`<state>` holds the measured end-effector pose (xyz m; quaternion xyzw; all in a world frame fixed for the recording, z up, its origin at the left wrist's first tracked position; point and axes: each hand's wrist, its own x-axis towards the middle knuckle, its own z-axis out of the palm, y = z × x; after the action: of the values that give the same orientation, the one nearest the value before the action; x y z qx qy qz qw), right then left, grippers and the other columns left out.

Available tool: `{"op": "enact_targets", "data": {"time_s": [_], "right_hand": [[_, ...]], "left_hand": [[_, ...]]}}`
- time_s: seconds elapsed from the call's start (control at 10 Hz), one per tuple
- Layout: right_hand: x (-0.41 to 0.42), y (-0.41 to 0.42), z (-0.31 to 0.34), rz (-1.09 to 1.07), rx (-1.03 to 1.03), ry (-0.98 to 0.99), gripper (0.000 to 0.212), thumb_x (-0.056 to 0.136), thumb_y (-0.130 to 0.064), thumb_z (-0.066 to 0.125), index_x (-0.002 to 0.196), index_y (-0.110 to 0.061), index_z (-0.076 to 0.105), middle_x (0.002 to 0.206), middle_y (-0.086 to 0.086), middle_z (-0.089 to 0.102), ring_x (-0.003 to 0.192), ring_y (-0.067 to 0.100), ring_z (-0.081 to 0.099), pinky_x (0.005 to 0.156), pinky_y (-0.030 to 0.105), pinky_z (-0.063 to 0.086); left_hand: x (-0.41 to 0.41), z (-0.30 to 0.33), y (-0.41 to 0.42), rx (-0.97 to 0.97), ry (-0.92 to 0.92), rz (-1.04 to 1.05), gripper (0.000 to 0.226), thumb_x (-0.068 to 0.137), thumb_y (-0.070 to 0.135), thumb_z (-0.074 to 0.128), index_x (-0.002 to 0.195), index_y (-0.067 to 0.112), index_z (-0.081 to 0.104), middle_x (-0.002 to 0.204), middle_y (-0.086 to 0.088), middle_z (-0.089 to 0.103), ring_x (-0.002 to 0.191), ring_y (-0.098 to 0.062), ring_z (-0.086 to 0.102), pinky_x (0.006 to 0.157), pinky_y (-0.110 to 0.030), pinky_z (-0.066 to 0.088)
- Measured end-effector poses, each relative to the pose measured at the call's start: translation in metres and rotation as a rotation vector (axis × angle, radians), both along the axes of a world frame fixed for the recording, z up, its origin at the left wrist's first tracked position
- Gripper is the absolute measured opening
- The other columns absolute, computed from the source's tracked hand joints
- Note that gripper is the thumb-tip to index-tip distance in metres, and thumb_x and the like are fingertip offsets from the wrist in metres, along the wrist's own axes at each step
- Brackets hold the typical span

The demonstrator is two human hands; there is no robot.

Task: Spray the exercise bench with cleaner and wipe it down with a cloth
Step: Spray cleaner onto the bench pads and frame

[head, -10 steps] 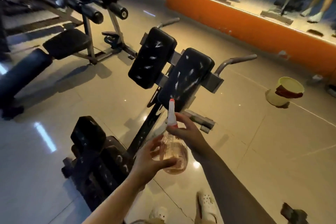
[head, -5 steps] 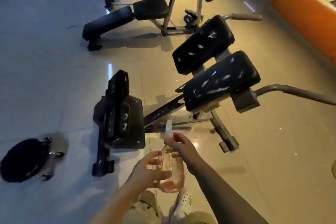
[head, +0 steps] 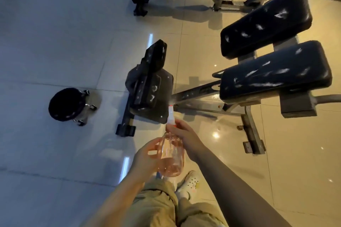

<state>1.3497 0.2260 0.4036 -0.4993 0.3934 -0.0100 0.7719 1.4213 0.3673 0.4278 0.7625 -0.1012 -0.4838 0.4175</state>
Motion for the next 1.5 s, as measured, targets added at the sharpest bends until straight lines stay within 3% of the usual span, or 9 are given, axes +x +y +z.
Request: {"op": "enact_targets", "data": {"time_s": [0.4,0.6,0.7,0.9,1.0,1.1,1.2,1.4,1.5], "right_hand": [[0.028,-0.039,-0.026,-0.071,0.047,0.020,0.051,0.081,-0.043,0.070,0.125,-0.024,0.052,0.114,0.006,0.059,0.102,0.021,0.064,0.071,0.021,0.055],[0.027,-0.055,-0.069,-0.025,0.041,0.029,0.058,0.077,-0.032,0.074,0.129,-0.032,0.047,0.121,-0.001,0.056,0.111,0.020,0.059,0.079,0.024,0.056],[0.022,-0.066,-0.100,0.045,0.052,0.055,0.053,0.088,-0.020,0.070,0.135,-0.026,0.046,0.122,0.001,0.058,0.108,0.018,0.061,0.078,0.023,0.056],[0.010,-0.078,-0.154,0.307,0.076,0.156,0.046,0.081,-0.020,0.077,0.123,-0.027,0.060,0.113,0.000,0.063,0.105,0.019,0.062,0.085,0.031,0.055],[0.010,-0.084,-0.178,0.389,0.069,0.150,0.040,0.084,-0.015,0.072,0.121,-0.027,0.059,0.111,-0.002,0.063,0.104,0.017,0.060,0.080,0.026,0.051],[0.016,-0.092,-0.211,0.407,0.117,0.112,0.035,0.090,-0.016,0.066,0.115,-0.036,0.052,0.110,-0.005,0.060,0.095,0.010,0.062,0.065,0.015,0.052],[0.029,-0.094,-0.265,0.402,0.088,0.021,0.041,0.081,-0.018,0.073,0.116,-0.031,0.055,0.106,-0.002,0.062,0.089,0.007,0.066,0.067,0.014,0.053],[0.065,-0.095,-0.373,0.346,-0.048,-0.104,0.047,0.077,-0.009,0.077,0.121,-0.017,0.062,0.109,0.011,0.066,0.099,0.022,0.066,0.072,0.022,0.053],[0.073,-0.096,-0.416,0.325,-0.122,-0.178,0.056,0.073,-0.019,0.082,0.125,-0.024,0.061,0.113,0.007,0.065,0.104,0.020,0.065,0.081,0.029,0.057]], "left_hand": [[0.055,-0.034,-0.050,0.085,0.052,-0.167,0.082,0.056,0.025,0.091,0.129,0.028,0.053,0.123,0.003,0.060,0.112,-0.020,0.059,0.094,-0.047,0.053],[0.066,-0.075,-0.063,0.040,0.106,-0.170,0.069,0.064,0.013,0.088,0.119,0.036,0.054,0.118,0.010,0.059,0.109,-0.014,0.059,0.092,-0.038,0.054],[0.048,-0.106,-0.064,0.032,0.129,-0.079,0.068,0.060,0.016,0.091,0.116,0.038,0.058,0.113,0.011,0.065,0.106,-0.011,0.062,0.090,-0.034,0.055],[-0.021,-0.151,-0.055,0.094,0.111,0.261,0.078,0.038,0.048,0.086,0.112,0.040,0.062,0.104,0.016,0.069,0.103,-0.016,0.065,0.092,-0.049,0.053],[-0.035,-0.171,-0.066,0.081,0.090,0.352,0.078,0.045,0.046,0.089,0.118,0.036,0.062,0.109,0.015,0.069,0.107,-0.017,0.063,0.093,-0.047,0.053],[-0.030,-0.214,-0.069,0.092,0.080,0.330,0.068,0.065,0.020,0.089,0.125,0.028,0.058,0.122,0.008,0.063,0.112,-0.013,0.059,0.090,-0.026,0.052],[-0.022,-0.262,-0.071,0.010,0.016,0.348,0.072,0.065,0.002,0.086,0.124,0.027,0.055,0.116,0.015,0.058,0.106,-0.001,0.057,0.078,-0.004,0.045],[0.015,-0.380,-0.069,-0.083,-0.153,0.334,0.059,0.055,0.028,0.091,0.105,0.042,0.063,0.101,0.026,0.068,0.098,-0.002,0.065,0.081,-0.023,0.052],[0.029,-0.425,-0.075,-0.117,-0.248,0.279,0.058,0.056,0.026,0.090,0.096,0.058,0.061,0.098,0.031,0.066,0.098,0.002,0.063,0.081,-0.024,0.054]]}}
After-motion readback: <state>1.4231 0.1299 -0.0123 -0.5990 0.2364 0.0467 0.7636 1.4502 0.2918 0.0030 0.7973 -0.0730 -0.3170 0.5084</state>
